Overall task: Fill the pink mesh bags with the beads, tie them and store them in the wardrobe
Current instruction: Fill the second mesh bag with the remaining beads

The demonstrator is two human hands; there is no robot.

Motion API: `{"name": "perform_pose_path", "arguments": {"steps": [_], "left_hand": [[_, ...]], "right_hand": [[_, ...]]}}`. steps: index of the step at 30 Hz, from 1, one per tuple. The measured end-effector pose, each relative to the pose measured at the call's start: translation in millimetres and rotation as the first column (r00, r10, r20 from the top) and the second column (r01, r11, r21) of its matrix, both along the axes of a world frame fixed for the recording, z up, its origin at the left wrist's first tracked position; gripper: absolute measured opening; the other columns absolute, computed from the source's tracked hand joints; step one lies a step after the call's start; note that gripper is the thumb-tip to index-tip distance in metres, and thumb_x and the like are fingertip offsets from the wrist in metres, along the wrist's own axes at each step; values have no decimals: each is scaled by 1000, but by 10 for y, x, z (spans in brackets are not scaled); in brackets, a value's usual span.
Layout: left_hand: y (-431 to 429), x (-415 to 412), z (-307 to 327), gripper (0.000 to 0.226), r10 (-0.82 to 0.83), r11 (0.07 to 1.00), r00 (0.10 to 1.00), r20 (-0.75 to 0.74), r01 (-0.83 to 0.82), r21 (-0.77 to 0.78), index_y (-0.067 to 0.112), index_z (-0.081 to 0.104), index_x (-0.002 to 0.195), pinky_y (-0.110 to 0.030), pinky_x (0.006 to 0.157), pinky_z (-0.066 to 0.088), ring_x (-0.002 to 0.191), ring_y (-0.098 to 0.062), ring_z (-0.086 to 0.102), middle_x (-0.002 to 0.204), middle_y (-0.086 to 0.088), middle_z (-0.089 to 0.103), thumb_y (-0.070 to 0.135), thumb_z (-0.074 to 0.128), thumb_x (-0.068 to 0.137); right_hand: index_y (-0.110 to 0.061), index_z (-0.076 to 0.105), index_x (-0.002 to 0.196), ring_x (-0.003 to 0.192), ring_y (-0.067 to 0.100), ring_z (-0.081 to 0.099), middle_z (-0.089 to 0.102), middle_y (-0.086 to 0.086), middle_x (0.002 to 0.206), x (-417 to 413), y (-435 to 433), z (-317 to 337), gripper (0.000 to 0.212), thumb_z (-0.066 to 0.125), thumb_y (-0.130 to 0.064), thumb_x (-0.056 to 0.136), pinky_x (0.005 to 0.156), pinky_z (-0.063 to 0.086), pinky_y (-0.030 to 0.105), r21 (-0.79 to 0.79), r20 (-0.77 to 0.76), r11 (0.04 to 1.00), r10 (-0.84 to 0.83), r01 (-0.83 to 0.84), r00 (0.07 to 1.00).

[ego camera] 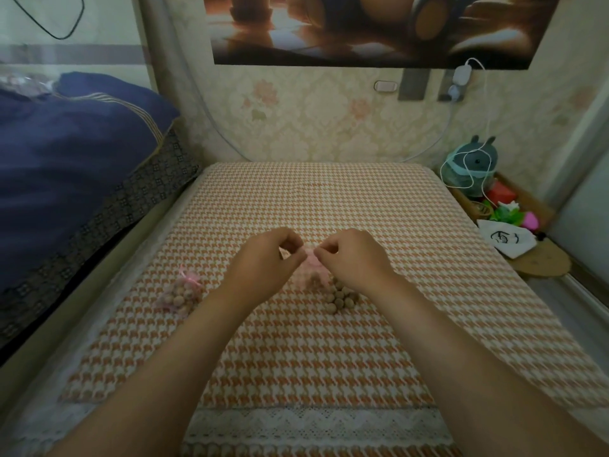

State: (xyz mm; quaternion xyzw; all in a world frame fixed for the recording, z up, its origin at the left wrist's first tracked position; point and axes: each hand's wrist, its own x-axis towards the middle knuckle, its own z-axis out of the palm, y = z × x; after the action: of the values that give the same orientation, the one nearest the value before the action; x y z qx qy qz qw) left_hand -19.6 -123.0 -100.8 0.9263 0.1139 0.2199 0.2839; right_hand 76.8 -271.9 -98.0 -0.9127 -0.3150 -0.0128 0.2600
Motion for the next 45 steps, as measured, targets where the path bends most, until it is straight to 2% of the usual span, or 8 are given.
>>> {"name": "perform_pose_path", "arguments": {"steps": [7, 13, 18, 22, 26, 32, 37, 45], "left_hand": [[-4, 233, -61, 14, 4, 1000, 999, 51, -4, 2, 29, 71, 100, -23, 72, 47, 78, 1, 57, 88, 21, 62, 36, 68, 88], [62, 296, -204, 14, -87, 992, 995, -56, 91, 83, 34, 73, 97, -31, 87, 47, 99, -12, 54, 101, 12, 59, 38, 71, 83], [69, 248, -159, 18, -78, 997, 996, -40, 79, 28, 31, 70, 105, -26, 83, 48, 91, -6, 55, 106, 11, 59, 28, 67, 88], [27, 114, -96, 13, -100, 995, 994, 36, 99, 28, 32, 64, 95, -25, 73, 50, 77, -1, 55, 94, 15, 61, 22, 65, 87], [-85, -33, -113, 5, -161, 987, 981, -111, 161, -11, 35, 62, 86, -30, 67, 53, 69, 1, 57, 80, 16, 64, 31, 64, 86], [-221, -81, -380, 21, -208, 973, 924, -320, 229, 28, 35, 70, 102, -32, 81, 54, 82, -2, 62, 94, 17, 71, 39, 66, 83], [-332, -53, -467, 28, -185, 958, 937, -296, 239, 160, 36, 67, 104, -29, 81, 52, 96, -4, 60, 104, 17, 68, 49, 69, 80], [-416, 12, -502, 17, -186, 946, 951, -248, 242, 215, 33, 64, 99, -31, 73, 52, 88, -10, 64, 99, 13, 70, 41, 63, 85]], "right_hand": [[-32, 76, 108, 93, 12, 68, 74, -11, 106, -44, -11, 52, 25, 61, -39, 90, 80, 58, 35, -45, -48, 999, 22, -24, 999], [-34, 76, 104, 84, 9, 66, 73, -13, 96, -39, -20, 40, 22, 59, -36, 90, 76, 57, 35, -80, -39, 996, 45, -48, 998], [-30, 73, 116, 99, 11, 67, 73, -12, 109, -39, -15, 16, 30, 62, -34, 89, 84, 56, 33, -71, -49, 996, 51, -54, 997], [-28, 72, 119, 102, 10, 66, 72, -11, 115, -14, -40, 11, 30, 62, -32, 91, 87, 54, 32, -40, -73, 998, 54, -57, 996], [-27, 71, 121, 107, 11, 64, 70, -8, 122, 29, -64, -28, 30, 60, -31, 94, 92, 54, 35, -7, -114, 997, 72, -73, 991], [-22, 70, 125, 114, 12, 62, 67, -5, 130, 49, -87, -59, 32, 59, -29, 96, 97, 51, 32, 25, -139, 995, 102, -99, 985], [-21, 70, 125, 115, 13, 63, 68, -4, 130, 63, -80, -65, 31, 58, -26, 96, 98, 50, 29, 27, -127, 993, 119, -117, 985], [-21, 70, 125, 123, 15, 60, 66, -3, 133, 80, -86, -89, 31, 57, -22, 97, 104, 48, 34, 11, -119, 989, 145, -145, 982]]}}
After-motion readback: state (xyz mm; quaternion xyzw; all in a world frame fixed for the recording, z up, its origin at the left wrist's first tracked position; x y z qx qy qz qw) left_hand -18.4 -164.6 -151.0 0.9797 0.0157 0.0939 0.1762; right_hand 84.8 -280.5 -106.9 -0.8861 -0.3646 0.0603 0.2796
